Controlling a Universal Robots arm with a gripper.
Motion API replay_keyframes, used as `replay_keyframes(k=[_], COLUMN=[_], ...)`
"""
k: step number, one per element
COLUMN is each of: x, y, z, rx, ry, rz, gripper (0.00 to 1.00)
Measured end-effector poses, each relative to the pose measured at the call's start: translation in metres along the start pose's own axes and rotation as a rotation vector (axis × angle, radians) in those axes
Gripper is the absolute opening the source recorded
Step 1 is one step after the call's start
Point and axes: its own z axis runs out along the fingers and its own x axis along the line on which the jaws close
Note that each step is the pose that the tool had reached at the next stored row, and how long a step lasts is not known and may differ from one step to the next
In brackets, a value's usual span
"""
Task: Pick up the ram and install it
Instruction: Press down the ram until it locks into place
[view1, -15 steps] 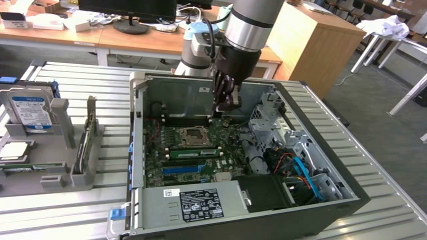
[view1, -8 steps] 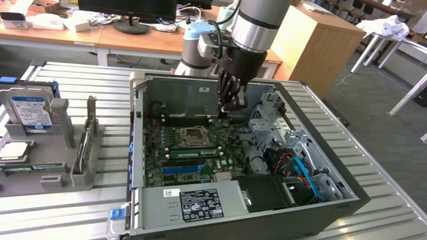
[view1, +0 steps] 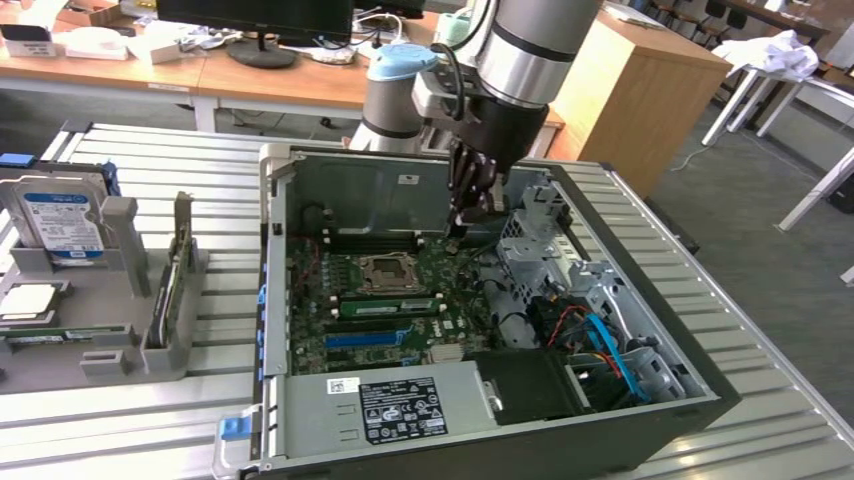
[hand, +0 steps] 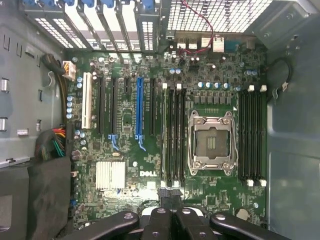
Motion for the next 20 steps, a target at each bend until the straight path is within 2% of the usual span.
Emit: replay_keyframes(k=[8,20], x=[0.0,0.001], y=[-0.0001,-0.0012], z=[0.0025,0.0238], rx=[0.0,0.0001], ry=[0.0,0.0], rz=[0.0,0.0], gripper=[0.11,0.11])
